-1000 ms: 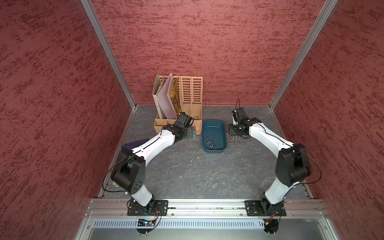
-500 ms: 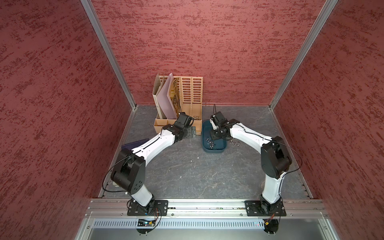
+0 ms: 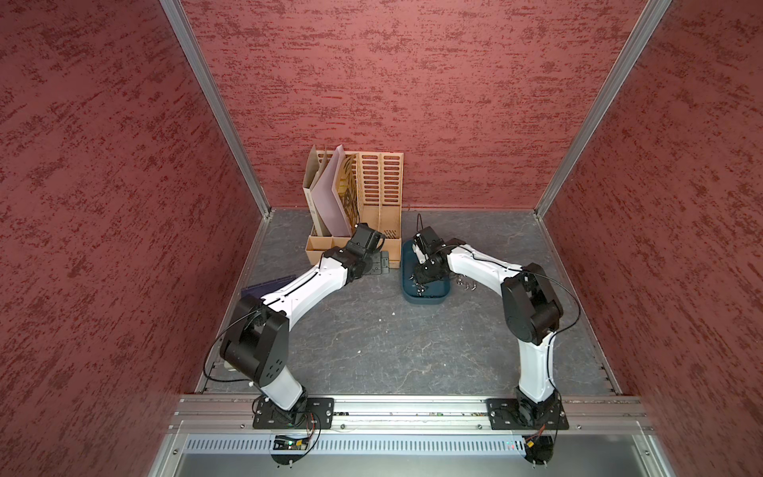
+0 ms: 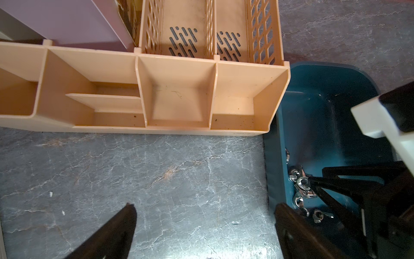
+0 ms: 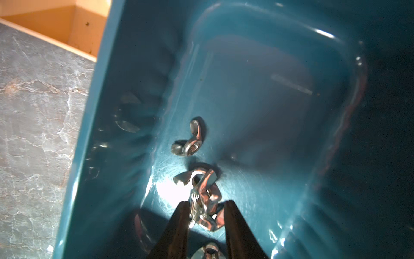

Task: Take out the wing nut from the storage box
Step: Pick up the wing nut from the storage box.

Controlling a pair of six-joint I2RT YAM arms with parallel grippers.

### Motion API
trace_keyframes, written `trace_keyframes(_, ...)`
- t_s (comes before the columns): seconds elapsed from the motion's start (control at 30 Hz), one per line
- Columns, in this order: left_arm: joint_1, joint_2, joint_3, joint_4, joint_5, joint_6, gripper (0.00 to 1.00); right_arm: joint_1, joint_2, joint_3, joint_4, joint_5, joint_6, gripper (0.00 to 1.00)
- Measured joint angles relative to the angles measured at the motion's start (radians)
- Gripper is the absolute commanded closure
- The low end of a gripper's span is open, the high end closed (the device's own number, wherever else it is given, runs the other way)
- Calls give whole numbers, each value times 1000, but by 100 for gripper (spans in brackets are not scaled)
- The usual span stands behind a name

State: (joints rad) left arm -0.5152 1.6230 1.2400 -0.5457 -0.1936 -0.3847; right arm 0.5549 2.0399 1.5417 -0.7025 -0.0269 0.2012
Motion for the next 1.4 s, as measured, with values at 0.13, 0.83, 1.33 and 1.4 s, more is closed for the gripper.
trace_keyframes(0.13,0,0,0,0,0,0,0,0,31,10,-12,1,0,68)
trace_keyframes(0.83,10,-5,-17,0,-3,0,0,0,70,93,-58,48,3,89)
trace_keyframes(1.33,10,-8,-17,1,-3,0,0,-21,39,102,-61,58,5,92)
trace_keyframes(1.4,10,-8,-17,0,-3,0,0,-28,10,95,-61,58,8,92)
